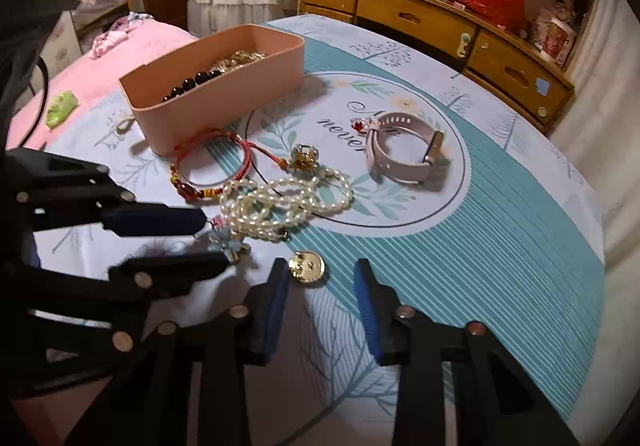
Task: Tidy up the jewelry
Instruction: 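Close the right tool on the gold coin pendant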
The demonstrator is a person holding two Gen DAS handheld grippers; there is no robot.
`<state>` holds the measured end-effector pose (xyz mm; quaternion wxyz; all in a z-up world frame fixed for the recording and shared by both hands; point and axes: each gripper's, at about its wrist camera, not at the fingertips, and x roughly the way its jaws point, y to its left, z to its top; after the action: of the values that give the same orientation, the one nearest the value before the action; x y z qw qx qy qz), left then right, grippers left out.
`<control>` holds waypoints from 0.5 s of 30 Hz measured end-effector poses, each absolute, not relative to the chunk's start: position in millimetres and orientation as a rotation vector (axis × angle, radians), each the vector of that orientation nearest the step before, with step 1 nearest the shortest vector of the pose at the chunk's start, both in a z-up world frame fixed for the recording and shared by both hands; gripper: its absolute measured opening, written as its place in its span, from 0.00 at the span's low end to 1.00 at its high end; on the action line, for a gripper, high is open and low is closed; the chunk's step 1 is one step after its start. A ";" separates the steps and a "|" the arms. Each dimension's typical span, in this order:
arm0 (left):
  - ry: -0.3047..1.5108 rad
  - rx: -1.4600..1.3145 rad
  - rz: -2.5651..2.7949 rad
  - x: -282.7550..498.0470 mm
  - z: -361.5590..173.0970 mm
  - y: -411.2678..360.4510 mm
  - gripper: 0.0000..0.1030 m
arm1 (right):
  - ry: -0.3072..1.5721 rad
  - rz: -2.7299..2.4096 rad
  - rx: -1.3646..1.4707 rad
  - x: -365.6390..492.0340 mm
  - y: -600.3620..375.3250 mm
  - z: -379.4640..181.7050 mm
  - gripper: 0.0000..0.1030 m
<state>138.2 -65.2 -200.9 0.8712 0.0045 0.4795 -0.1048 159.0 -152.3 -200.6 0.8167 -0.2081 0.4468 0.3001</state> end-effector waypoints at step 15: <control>1.027 0.035 -0.222 148.1 -199.1 -65.4 0.16 | 0.967 0.673 -0.396 159.7 -153.6 -200.5 0.18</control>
<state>148.1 -65.4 -199.1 0.8650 0.0167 0.4902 -0.1059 159.7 -153.6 -200.5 0.8130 -0.1856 0.4530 0.3153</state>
